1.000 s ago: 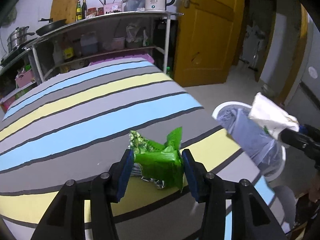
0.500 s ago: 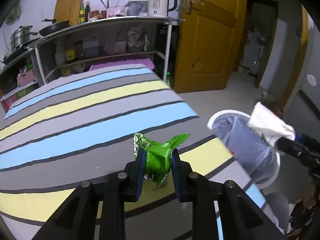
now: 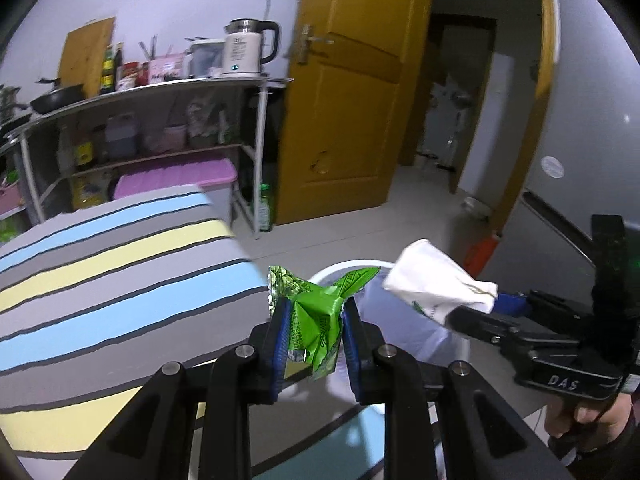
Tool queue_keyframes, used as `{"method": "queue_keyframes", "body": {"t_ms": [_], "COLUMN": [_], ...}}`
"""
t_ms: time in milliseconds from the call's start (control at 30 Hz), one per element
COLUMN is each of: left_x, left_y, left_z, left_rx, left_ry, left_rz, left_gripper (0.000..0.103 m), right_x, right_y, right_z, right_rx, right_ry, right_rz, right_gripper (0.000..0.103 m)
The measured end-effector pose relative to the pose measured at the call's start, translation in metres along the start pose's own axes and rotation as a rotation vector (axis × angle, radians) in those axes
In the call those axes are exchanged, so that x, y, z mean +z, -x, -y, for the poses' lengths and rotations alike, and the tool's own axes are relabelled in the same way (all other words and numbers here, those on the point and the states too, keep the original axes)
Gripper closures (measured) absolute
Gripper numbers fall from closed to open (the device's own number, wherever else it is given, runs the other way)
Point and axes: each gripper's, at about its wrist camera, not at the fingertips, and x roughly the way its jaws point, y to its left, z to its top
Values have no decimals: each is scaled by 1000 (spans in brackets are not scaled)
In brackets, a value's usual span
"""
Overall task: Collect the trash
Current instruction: 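Carry the white cloth bag and green packet over the bin with both tools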
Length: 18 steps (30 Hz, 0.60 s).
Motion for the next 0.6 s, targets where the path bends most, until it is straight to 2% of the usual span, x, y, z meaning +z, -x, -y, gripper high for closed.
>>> {"method": "queue_keyframes", "body": {"t_ms": [267, 600], "left_x": [3, 2], "left_y": [-18, -43], "left_z": [28, 39], "left_rx": [-51, -75], "left_ry": [-33, -40], "left_rz": [-12, -45], "left_gripper": [78, 75], "right_x": [-4, -8], "right_y": [7, 2], "right_z": [22, 40], "right_rx": [-43, -58], "right_ry": [-30, -62], "right_rz": [4, -12], "right_gripper": [52, 52]}}
